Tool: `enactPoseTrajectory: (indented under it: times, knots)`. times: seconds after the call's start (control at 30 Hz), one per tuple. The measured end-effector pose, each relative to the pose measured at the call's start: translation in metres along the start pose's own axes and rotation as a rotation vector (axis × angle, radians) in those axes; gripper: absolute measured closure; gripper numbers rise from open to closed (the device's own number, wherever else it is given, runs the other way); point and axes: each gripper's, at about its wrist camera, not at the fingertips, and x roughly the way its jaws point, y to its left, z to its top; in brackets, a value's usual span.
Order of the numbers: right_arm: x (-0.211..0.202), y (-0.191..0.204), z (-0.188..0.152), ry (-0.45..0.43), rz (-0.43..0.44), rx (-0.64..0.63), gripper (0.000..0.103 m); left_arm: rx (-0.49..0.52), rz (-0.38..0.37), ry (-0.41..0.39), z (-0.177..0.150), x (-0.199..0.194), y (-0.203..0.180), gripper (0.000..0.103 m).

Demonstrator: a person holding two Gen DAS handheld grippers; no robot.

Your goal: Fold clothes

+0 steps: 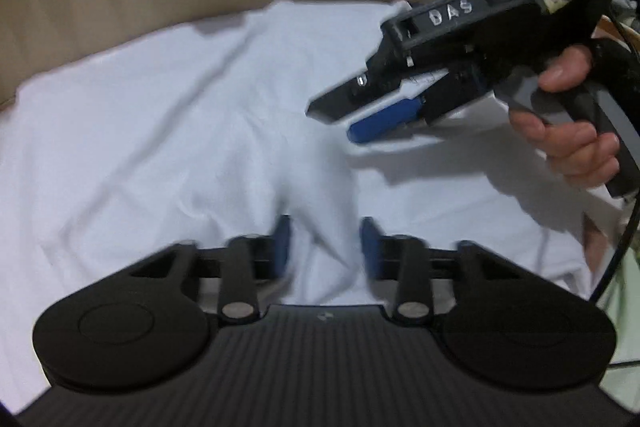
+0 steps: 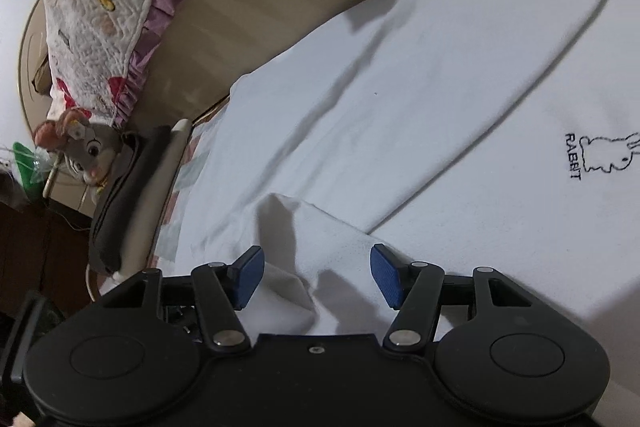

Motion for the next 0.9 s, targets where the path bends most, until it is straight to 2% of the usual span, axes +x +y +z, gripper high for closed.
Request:
enactPoseTrajectory:
  times: [0.07,0.23,0.3,0.47,0.53,0.7,0.73,0.77,0.83,0.9]
  knots:
    - [0.0,-0.001,0.0,0.002,0.01,-0.005,0.039,-0.063,0.068,-0.039,0.008,-0.017,0.017,0.092]
    - [0.001,0.004,-0.001,0.011,-0.005,-0.049,0.039,-0.39,0.206,-0.185,0.009,-0.065,0.093,0.092]
    - [0.003,0.013,-0.004,0.015,-0.04,-0.12,0.039,-0.445,0.268,-0.194,0.007,-0.071,0.117,0.092]
    - [0.012,0.042,-0.018,0.031,-0.154,-0.364,0.039,-0.583,0.281,-0.22,0.0,-0.061,0.15,0.092]
    - [0.016,0.053,-0.025,0.038,-0.204,-0.472,0.038,-0.579,0.319,-0.232,0.001,-0.06,0.152,0.091]
    - [0.023,0.071,-0.042,0.048,-0.305,-0.672,0.037,-0.443,0.546,-0.227,0.012,-0.058,0.156,0.091]
    - [0.024,0.074,-0.045,0.048,-0.325,-0.702,0.036,-0.454,0.558,-0.217,0.011,-0.057,0.161,0.09]
    - [0.025,0.076,-0.049,0.048,-0.345,-0.733,0.036,-0.499,0.533,-0.205,0.007,-0.057,0.167,0.088]
    - [0.026,0.081,-0.052,0.041,-0.377,-0.752,0.036,-0.599,0.452,-0.183,-0.003,-0.057,0.178,0.078]
    - [0.027,0.087,-0.054,0.038,-0.388,-0.762,0.036,-0.683,0.373,-0.166,-0.012,-0.055,0.188,0.075]
